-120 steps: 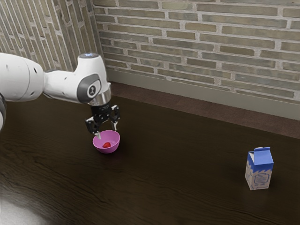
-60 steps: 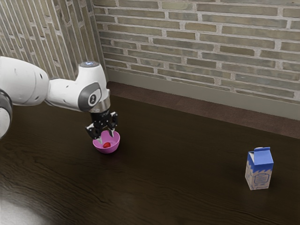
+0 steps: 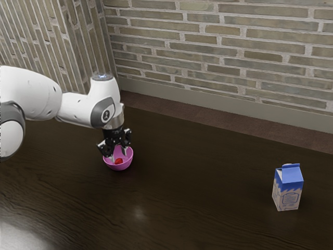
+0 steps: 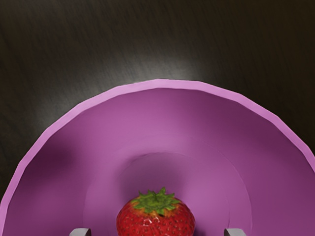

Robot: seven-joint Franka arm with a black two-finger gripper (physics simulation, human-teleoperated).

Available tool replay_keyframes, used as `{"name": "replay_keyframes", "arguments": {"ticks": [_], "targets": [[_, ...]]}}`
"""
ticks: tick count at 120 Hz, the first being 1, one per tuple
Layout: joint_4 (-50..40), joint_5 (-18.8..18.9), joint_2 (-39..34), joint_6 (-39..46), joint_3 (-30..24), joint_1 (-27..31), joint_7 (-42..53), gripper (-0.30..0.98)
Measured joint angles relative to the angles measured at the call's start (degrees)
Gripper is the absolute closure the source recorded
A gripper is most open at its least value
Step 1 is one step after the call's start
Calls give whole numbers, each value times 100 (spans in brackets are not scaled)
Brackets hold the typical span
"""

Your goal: Take strawberry from the bowl

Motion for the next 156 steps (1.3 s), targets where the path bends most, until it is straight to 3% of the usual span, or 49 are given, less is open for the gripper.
{"name": "replay_keyframes", "arguments": {"ticks": [61,156], "targets": [[311,-9,390,32,-35,138,238,38],[290,-10,414,29,-62,101,436,52]]}}
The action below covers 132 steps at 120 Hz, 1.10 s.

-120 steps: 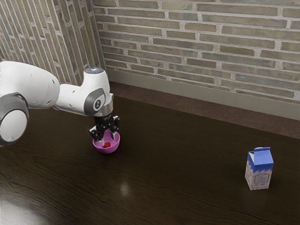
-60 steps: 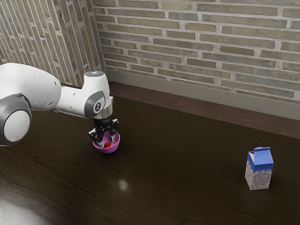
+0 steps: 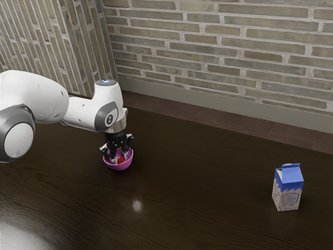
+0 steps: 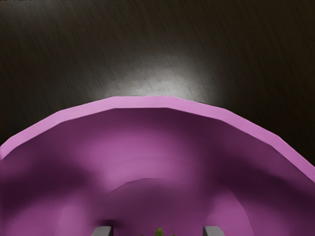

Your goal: Take strawberry from the bowl

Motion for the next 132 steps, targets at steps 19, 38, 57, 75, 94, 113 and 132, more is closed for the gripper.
{"name": "replay_keyframes", "arguments": {"ticks": [19,38,57,75,94,113,132], "targets": [[3,11,19,-6,-1,-5,12,55],[10,26,54,-9,-6,-5,14,57],[9,40,-8,-22,-5,-27,4,62],[-4,49,-286,-59,0,-52,8,64],[-46,68,-782,-249,22,-344,3,65],[89,74,-800,-415,5,-933,-1,66],[283,49,-466,-473,-91,-1270,-2,66]]}}
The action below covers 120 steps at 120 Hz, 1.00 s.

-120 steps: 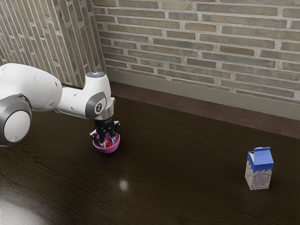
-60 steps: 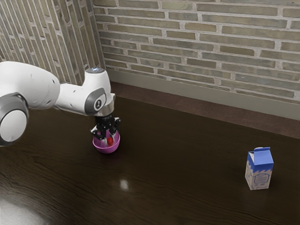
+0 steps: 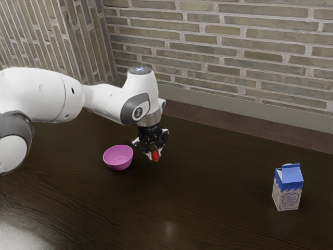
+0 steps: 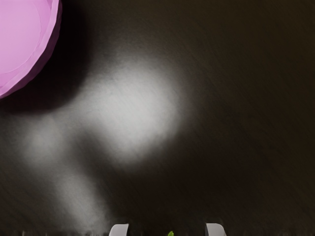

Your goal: Take strawberry from the bowl

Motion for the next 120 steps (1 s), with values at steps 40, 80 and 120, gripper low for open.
{"name": "replay_keyframes", "arguments": {"ticks": [40,80,120], "targets": [[127,-17,496,-3,-339,-451,-2,66],[230,-72,486,109,-391,-513,63,24],[1055,-30,-1313,-1797,1101,-400,942,6]]}}
